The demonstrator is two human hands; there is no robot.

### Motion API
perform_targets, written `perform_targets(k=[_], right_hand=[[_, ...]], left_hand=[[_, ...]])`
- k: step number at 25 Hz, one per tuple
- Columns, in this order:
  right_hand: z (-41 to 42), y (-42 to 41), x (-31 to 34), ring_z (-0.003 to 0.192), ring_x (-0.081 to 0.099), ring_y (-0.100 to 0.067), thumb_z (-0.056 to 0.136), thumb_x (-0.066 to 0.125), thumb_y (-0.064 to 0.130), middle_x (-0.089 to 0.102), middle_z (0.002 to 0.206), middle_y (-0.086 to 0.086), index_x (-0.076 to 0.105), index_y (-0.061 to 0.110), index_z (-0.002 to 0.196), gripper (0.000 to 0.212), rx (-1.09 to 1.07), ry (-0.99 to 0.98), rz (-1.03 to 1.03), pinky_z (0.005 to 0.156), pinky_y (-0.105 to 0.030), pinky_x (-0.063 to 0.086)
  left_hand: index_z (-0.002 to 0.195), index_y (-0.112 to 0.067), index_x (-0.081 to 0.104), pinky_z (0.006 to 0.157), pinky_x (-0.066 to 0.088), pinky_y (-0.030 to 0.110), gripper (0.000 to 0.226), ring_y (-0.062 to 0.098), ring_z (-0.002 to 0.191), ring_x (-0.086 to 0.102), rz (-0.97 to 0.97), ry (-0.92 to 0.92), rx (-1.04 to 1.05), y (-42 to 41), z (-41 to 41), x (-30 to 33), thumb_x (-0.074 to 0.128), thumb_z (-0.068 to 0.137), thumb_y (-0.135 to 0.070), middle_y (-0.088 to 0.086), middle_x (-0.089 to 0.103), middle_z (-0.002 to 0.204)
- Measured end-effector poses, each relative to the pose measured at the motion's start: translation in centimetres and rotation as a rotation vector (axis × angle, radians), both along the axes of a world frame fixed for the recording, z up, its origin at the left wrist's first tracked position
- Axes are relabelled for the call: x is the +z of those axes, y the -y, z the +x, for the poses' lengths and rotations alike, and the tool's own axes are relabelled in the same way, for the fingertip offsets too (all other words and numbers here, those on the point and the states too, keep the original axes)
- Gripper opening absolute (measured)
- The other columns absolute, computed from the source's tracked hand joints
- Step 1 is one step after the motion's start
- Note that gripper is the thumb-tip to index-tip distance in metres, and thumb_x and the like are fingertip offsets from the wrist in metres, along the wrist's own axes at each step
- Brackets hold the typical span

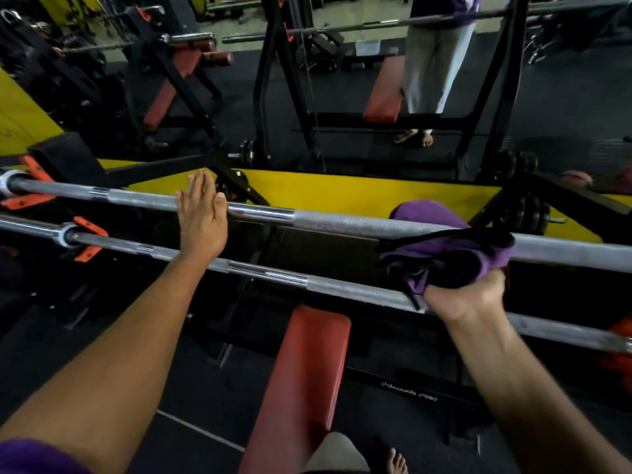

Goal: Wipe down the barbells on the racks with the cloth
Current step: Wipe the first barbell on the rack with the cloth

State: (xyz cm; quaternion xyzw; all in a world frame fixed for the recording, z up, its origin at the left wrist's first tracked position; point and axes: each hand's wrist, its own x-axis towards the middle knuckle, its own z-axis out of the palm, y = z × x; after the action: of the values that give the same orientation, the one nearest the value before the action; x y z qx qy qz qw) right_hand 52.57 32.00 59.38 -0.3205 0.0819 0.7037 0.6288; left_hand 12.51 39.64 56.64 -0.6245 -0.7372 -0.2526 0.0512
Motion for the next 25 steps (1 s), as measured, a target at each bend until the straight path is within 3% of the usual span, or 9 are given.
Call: perform_targets(k=[2, 4, 8, 10, 13, 15, 19, 23, 25], right_hand=[[-3.5, -0.8, 0.5, 0.097, 0.065, -0.029, 0.098, 0.03, 0.042, 0.069, 0.115, -0.01, 0.067, 0.016, 0.098, 0.045, 0.019, -0.023, -0.002, 0.101, -0.043, 0.047], [-7.5, -1.8, 0.7, 0.113, 0.063, -0.035, 0.086, 0.039, 0.041, 0.066, 0.13, -0.015, 0.069, 0.013, 0.113, 0.05, 0.035, -0.048, 0.045, 0.113, -0.049, 0.037], [-14.9, -2.2, 1.2, 0.125, 0.057, -0.044, 0.071, 0.046, 0.041, 0.059, 0.139, -0.021, 0.058, 0.006, 0.139, 0.077, 0.21, -0.036, 0.113, 0.114, -0.053, 0.037], [-17.0, -2.1, 0.8, 0.114, 0.064, -0.041, 0.085, 0.042, 0.046, 0.07, 0.122, -0.02, 0.066, 0.006, 0.127, 0.063, 0.389, 0.004, 0.059, 0.106, -0.046, 0.047], [-17.1, -1.3, 0.1, 0.071, 0.074, -0.029, 0.097, 0.039, 0.048, 0.075, 0.083, -0.015, 0.07, 0.008, 0.095, 0.051, 0.636, 0.074, -0.001, 0.069, -0.034, 0.06], [-16.4, -0.2, 0.5, 0.069, 0.074, -0.028, 0.097, 0.046, 0.044, 0.075, 0.083, -0.015, 0.07, 0.007, 0.094, 0.044, 0.697, 0.162, 0.039, 0.07, -0.034, 0.058], [-15.0, 1.2, 2.5, 0.088, 0.074, -0.027, 0.099, 0.05, 0.048, 0.075, 0.103, -0.016, 0.069, 0.008, 0.117, 0.048, 0.657, 0.372, 0.173, 0.081, -0.037, 0.054], [-13.8, 0.4, 7.0, 0.083, 0.075, -0.023, 0.098, 0.047, 0.055, 0.077, 0.096, -0.011, 0.068, 0.015, 0.115, 0.048, 0.468, 0.491, 0.33, 0.071, -0.033, 0.06], [-13.6, -0.2, 8.4, 0.089, 0.074, -0.019, 0.094, 0.049, 0.06, 0.076, 0.102, -0.005, 0.065, 0.022, 0.117, 0.047, 0.324, 0.572, 0.337, 0.079, -0.035, 0.061]], left_hand=[[0.16, -0.005, 0.017, 0.125, -0.007, 0.042, 0.066, 0.024, 0.157, 0.005, -0.015, 0.003, 0.004, 0.0, 0.1, 0.2, 0.015, 0.105, -0.04, 0.01, 0.014, 0.169], [0.16, -0.006, 0.016, 0.124, -0.009, 0.04, 0.065, 0.023, 0.157, 0.004, -0.023, 0.012, 0.001, 0.2, 0.5, 0.2, 0.015, 0.105, -0.039, 0.01, 0.013, 0.169], [0.161, -0.007, 0.014, 0.123, -0.012, 0.038, 0.067, 0.022, 0.157, 0.001, -0.057, 0.014, -0.012, 0.5, 0.2, 0.6, 0.013, 0.103, -0.042, 0.01, 0.011, 0.17], [0.161, -0.008, 0.015, 0.124, -0.011, 0.039, 0.068, 0.021, 0.157, 0.001, -0.074, 0.011, -0.022, 0.5, 0.1, 0.8, 0.013, 0.103, -0.043, 0.01, 0.011, 0.17], [0.16, -0.007, 0.02, 0.124, -0.009, 0.039, 0.071, 0.021, 0.157, 0.004, -0.089, 0.0, -0.03, 0.3, 0.1, 0.8, 0.013, 0.101, -0.045, 0.01, 0.014, 0.169], [0.159, -0.007, 0.026, 0.123, -0.01, 0.038, 0.073, 0.02, 0.157, 0.004, -0.098, -0.018, -0.025, 0.5, -0.1, 0.9, 0.01, 0.101, -0.048, 0.01, 0.014, 0.169], [0.162, -0.014, 0.014, 0.122, -0.012, 0.034, 0.064, 0.014, 0.157, 0.0, -0.173, 0.004, -0.098, 0.9, -0.5, 2.0, 0.011, 0.108, -0.049, 0.005, 0.009, 0.17], [0.162, -0.021, 0.018, 0.124, -0.007, 0.039, 0.068, 0.016, 0.157, 0.004, -0.161, -0.075, -0.133, 1.7, -4.1, 1.9, 0.009, 0.105, -0.058, 0.004, 0.009, 0.17], [0.162, -0.024, 0.016, 0.125, -0.006, 0.046, 0.071, 0.017, 0.157, 0.0, -0.175, -0.102, -0.064, 1.8, -6.5, 1.8, 0.008, 0.103, -0.063, 0.002, 0.005, 0.171]])
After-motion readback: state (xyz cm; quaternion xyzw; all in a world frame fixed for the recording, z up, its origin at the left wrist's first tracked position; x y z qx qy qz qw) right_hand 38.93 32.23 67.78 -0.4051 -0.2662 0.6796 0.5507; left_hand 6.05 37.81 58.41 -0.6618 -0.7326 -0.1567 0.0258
